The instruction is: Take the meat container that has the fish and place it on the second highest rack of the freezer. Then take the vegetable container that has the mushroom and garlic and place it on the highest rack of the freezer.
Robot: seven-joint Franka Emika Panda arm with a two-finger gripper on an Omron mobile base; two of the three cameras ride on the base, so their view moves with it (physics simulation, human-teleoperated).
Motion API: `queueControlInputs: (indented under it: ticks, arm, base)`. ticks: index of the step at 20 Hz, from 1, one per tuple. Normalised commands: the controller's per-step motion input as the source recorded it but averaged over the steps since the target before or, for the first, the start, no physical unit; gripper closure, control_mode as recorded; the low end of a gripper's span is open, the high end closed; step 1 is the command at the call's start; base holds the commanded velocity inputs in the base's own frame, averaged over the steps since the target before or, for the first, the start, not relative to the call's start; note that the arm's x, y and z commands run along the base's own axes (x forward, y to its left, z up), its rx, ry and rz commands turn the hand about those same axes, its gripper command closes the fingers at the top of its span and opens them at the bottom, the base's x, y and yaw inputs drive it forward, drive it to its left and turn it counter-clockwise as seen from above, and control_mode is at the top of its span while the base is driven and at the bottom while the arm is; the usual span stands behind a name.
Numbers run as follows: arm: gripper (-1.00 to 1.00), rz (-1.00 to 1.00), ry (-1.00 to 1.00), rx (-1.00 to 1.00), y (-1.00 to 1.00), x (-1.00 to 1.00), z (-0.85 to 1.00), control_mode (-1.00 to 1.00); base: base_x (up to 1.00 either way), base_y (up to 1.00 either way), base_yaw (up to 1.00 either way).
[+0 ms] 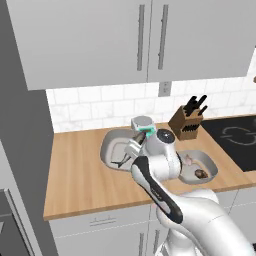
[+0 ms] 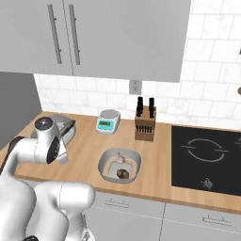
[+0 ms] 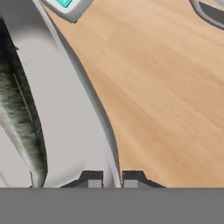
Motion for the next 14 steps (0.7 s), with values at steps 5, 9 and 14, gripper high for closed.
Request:
queueControlInputs:
  ticks: [5, 9, 14]
  arm:
    - [1.0, 0.0, -0.09, 0.05, -0.04, -0.7, 0.73, -1.0]
    - [1.0, -0.01, 0.0, 0.03, -0.42, -0.94, 0.78, -1.0]
    - [1.0, -0.04, 0.01, 0.02, -0.46, -0.92, 0.87, -1.0]
  base:
    - [0.0, 0.0, 0.0]
    - [0.0, 0.0, 0.0]
    - [0.0, 0.0, 0.0]
